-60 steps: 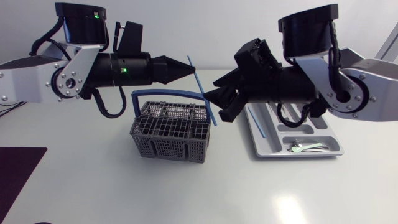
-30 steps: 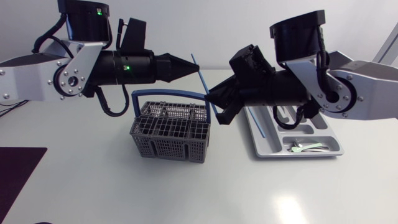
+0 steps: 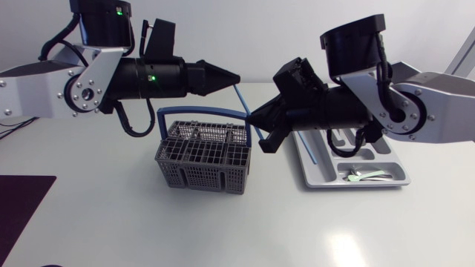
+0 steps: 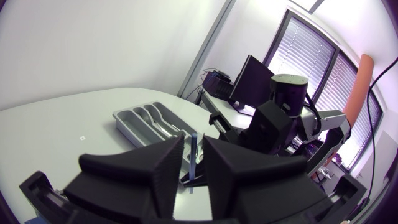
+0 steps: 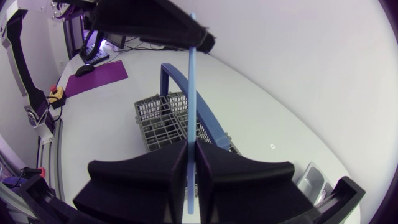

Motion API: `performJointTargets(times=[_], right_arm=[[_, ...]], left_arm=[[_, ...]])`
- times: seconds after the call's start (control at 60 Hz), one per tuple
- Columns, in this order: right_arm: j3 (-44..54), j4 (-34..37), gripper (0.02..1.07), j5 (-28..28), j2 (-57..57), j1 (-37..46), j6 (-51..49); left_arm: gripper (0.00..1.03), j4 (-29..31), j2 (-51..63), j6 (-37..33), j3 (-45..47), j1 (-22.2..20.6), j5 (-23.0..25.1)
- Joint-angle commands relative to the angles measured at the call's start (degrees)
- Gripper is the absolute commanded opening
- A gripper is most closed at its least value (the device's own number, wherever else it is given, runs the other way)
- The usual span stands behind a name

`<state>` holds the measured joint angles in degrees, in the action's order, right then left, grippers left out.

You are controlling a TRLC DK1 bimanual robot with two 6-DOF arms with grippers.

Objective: Unload the cutlery basket into the drawer organizer.

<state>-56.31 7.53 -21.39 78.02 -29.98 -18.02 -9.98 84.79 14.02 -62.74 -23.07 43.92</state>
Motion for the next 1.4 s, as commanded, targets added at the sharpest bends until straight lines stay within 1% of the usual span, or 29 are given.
performJointTargets(times=[0.0, 0.05, 0.083, 0.2, 0.3, 0.433, 0.517, 0.533, 0.567, 0.6, 0.65, 0.7, 0.767, 0.817, 0.883, 0.95, 1.083, 1.267, 1.317, 1.35, 1.383], right_arm=[[0.06, 1.17, 0.11, -0.41, -1.47, -0.26, 0.36], [0.42, 1.87, 0.11, -0.41, -2.08, 0.01, 0.0], [0.68, 2.23, 0.11, -0.41, -2.52, 0.36, -0.26], [1.29, 3.9, 0.11, -1.11, -4.19, 3.17, -0.88], [0.68, 5.74, 0.11, -2.61, -4.81, 8.53, -1.05], [-1.69, 8.47, 0.11, -3.4, -1.64, 17.06, -0.7], [-4.07, 10.14, 0.11, -2.96, 3.02, 21.54, 0.62], [-4.51, 10.31, 0.11, -2.78, 4.16, 22.24, 0.97], [-6.62, 11.98, 0.11, -1.38, 8.03, 23.74, 1.85], [-8.46, 13.48, 0.11, -0.5, 10.84, 24.7, 2.46], [-10.75, 14.88, 0.11, -0.15, 14.44, 25.58, 3.52], [-13.47, 16.2, 0.11, 1.0, 18.05, 26.2, 5.01], [-16.28, 18.22, 0.11, 1.88, 22.09, 26.37, 6.07], [-18.3, 19.1, 0.11, 2.75, 25.08, 26.46, 7.39], [-21.03, 20.77, 0.11, 3.9, 28.68, 26.46, 9.14], [-23.49, 22.88, 0.11, 5.13, 32.02, 26.37, 10.29], [-26.74, 24.55, 0.11, 8.38, 37.12, 25.93, 11.96], [-29.82, 25.69, 0.13, 9.87, 42.66, 26.02, 13.63], [-30.35, 25.78, 0.18, 9.87, 43.62, 26.2, 13.63], [-30.7, 25.96, 0.26, 9.96, 44.15, 26.2, 13.63], [-30.87, 26.04, 0.39, 10.05, 44.5, 26.29, 13.63]], left_arm=[[0.8, -0.57, -0.77, 2.5, -3.18, 0.13, 0.55], [0.93, -0.57, -1.39, 3.12, -3.79, 0.66, 0.55], [0.99, -0.57, -1.83, 3.47, -4.32, 1.27, 0.55], [0.99, -0.13, -2.97, 4.08, -5.99, 3.73, 0.55], [0.99, 0.22, -4.29, 4.0, -6.78, 7.34, 0.64], [0.99, 4.44, -5.43, -0.31, -7.22, 10.06, 0.55], [0.99, 7.34, -6.57, -5.06, -6.08, 10.94, -1.56], [0.99, 7.6, -6.83, -5.85, -5.81, 10.94, -2.44], [0.99, 9.89, -7.54, -10.07, -4.85, 10.94, -5.95], [0.99, 11.12, -7.89, -12.44, -4.06, 10.77, -7.27], [0.99, 11.38, -8.42, -14.81, -2.56, 10.59, -10.87], [0.99, 12.88, -8.5, -17.36, -1.77, 10.41, -13.42], [0.99, 14.28, -8.5, -19.21, -0.89, 10.68, -14.74], [0.99, 15.16, -8.94, -21.49, 0.25, 10.77, -17.29], [0.99, 15.34, -9.91, -23.34, 2.27, 11.12, -17.99], [0.99, 15.95, -10.35, -25.53, 3.77, 11.56, -20.37], [0.99, 17.36, -10.88, -28.17, 5.7, 14.02, -21.33], [0.99, 17.8, -12.46, -31.25, 9.57, 16.04, -21.95], [0.99, 17.8, -12.9, -32.13, 10.36, 16.3, -22.04], [0.99, 17.8, -13.16, -32.39, 10.88, 16.83, -22.04], [0.99, 17.8, -13.43, -32.65, 11.15, 17.18, -22.04]])
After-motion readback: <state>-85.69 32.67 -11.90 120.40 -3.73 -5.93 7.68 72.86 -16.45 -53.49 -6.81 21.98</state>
